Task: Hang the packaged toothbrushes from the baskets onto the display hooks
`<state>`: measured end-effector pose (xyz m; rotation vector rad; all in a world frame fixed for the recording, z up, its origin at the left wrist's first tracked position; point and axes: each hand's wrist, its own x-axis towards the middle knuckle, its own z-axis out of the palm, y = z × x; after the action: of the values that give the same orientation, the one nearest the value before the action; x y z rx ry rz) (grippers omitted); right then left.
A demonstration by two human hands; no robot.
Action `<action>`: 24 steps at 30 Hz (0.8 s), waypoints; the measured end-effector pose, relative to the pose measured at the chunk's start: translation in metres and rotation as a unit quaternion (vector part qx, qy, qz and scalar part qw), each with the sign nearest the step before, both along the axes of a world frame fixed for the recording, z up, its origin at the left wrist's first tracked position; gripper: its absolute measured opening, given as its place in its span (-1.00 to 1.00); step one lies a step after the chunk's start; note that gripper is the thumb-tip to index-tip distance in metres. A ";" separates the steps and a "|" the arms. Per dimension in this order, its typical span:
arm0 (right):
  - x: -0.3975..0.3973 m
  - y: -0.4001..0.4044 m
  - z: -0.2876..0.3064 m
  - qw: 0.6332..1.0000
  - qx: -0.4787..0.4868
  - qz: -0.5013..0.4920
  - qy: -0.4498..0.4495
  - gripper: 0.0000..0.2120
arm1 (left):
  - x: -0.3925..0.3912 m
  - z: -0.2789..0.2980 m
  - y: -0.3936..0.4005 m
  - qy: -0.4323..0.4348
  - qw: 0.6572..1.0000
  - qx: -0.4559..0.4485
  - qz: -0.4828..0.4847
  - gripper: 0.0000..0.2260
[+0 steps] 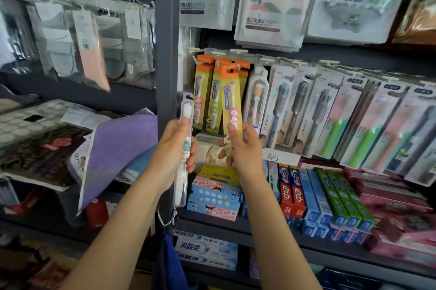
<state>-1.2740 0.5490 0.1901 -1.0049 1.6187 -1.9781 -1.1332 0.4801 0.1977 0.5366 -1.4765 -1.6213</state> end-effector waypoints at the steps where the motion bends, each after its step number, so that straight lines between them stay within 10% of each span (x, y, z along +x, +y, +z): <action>1: 0.000 -0.001 -0.001 1.000 -0.001 0.000 -0.001 -0.88 | 0.000 0.000 0.000 0.008 1.000 0.004 -0.003 -0.75; 24: -0.013 -0.037 -0.030 0.973 -0.022 0.027 -0.228 -0.76 | -0.014 -0.010 -0.007 0.043 0.998 0.053 0.006 -0.77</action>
<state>-1.2874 0.5119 0.1603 -0.5430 1.2864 -2.0266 -1.1469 0.4733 0.1876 0.5278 -1.3269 -1.6995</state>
